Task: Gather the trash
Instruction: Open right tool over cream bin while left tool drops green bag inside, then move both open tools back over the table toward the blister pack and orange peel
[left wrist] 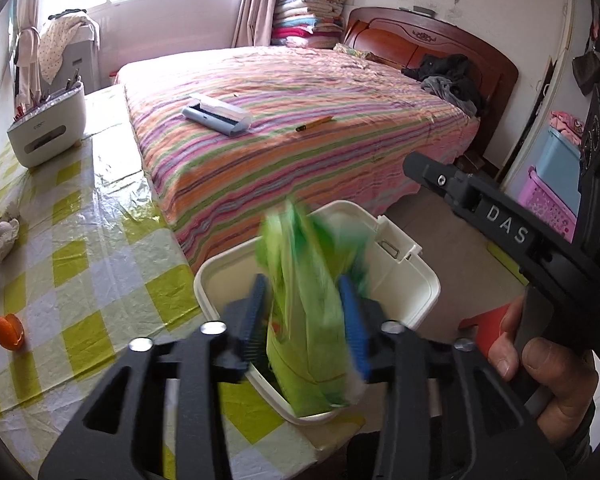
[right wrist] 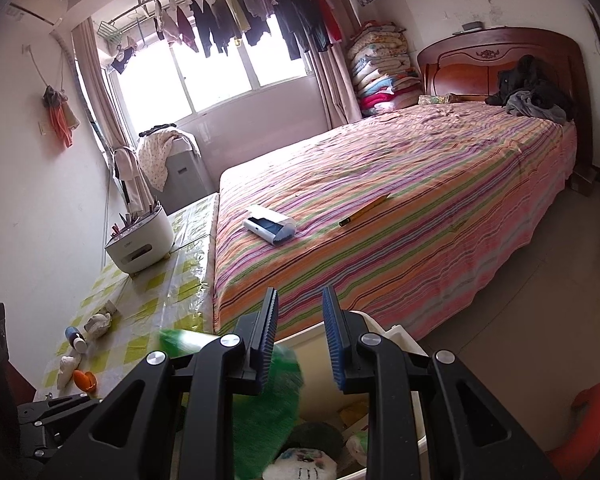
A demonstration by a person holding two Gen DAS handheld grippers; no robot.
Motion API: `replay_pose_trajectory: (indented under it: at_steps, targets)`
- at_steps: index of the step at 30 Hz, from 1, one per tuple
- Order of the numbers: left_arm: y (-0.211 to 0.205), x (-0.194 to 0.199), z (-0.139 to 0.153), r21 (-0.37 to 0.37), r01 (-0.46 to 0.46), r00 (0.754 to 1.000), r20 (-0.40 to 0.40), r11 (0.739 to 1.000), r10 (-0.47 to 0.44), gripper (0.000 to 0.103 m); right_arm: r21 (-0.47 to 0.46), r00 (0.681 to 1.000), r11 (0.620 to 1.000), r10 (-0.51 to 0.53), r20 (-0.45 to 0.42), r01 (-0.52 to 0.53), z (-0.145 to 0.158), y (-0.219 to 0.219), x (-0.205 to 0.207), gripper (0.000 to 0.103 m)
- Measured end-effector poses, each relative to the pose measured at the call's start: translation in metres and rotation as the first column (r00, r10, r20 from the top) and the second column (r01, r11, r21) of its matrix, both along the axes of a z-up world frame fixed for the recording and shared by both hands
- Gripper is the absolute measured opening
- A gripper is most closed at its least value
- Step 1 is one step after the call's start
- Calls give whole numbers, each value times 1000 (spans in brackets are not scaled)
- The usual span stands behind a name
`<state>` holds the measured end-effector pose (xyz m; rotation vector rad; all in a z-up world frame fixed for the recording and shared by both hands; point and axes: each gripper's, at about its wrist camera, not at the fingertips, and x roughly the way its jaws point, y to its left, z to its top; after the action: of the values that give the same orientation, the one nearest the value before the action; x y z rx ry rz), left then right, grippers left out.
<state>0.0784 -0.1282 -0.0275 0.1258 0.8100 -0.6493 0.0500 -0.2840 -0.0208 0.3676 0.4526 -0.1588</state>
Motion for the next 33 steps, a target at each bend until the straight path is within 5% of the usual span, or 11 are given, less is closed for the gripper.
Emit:
replay_pose_trajectory:
  at_steps: [2, 6, 11, 16, 19, 33]
  targets:
    - [2, -2, 2, -4, -18, 999, 28, 1000, 18, 70, -3, 1000, 1000, 2, 0, -2, 0, 0, 0, 23]
    - [4, -6, 6, 7, -43, 996, 82, 999, 42, 77, -5, 1000, 1000, 3, -2, -3, -2, 2, 0, 23]
    - [5, -6, 6, 19, -57, 994, 99, 998, 55, 80, 0, 1000, 1000, -2, -2, 2, -3, 2, 0, 24]
    - [9, -7, 8, 34, -73, 991, 115, 997, 69, 83, -11, 999, 1000, -28, 18, 28, -2, 5, -2, 62]
    - [13, -8, 10, 37, -87, 989, 123, 996, 82, 85, -1, 999, 999, -37, 26, 37, -2, 6, -2, 72]
    - [55, 2, 27, 62, -197, 974, 127, 978, 188, 90, 13, 999, 999, 35, -5, -35, -5, 29, 14, 74]
